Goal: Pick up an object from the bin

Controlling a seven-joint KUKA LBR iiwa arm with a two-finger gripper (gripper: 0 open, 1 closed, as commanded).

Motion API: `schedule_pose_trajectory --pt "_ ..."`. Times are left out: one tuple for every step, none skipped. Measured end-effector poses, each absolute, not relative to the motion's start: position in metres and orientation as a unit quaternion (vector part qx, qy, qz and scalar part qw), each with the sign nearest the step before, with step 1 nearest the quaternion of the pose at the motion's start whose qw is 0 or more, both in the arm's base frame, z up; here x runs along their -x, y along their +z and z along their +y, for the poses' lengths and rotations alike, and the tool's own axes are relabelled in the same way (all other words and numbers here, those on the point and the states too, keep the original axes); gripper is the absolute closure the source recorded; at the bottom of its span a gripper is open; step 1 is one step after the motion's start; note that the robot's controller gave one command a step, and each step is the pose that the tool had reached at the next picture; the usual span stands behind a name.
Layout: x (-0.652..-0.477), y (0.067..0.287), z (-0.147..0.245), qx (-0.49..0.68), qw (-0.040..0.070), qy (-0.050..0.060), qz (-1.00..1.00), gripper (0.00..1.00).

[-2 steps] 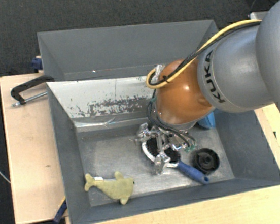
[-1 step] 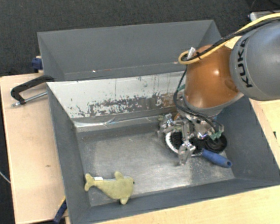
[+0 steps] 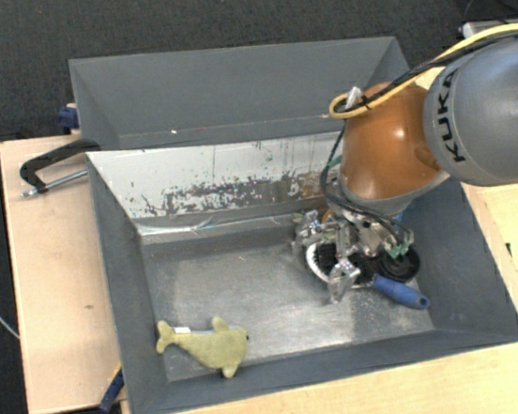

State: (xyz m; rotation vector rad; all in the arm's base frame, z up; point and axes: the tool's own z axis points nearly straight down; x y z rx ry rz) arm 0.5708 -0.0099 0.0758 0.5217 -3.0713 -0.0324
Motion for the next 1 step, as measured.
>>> schedule_pose_trajectory --pt "-0.5806 0.1889 -0.0355 -0.241 -0.006 0.001 -0.971 1.00"
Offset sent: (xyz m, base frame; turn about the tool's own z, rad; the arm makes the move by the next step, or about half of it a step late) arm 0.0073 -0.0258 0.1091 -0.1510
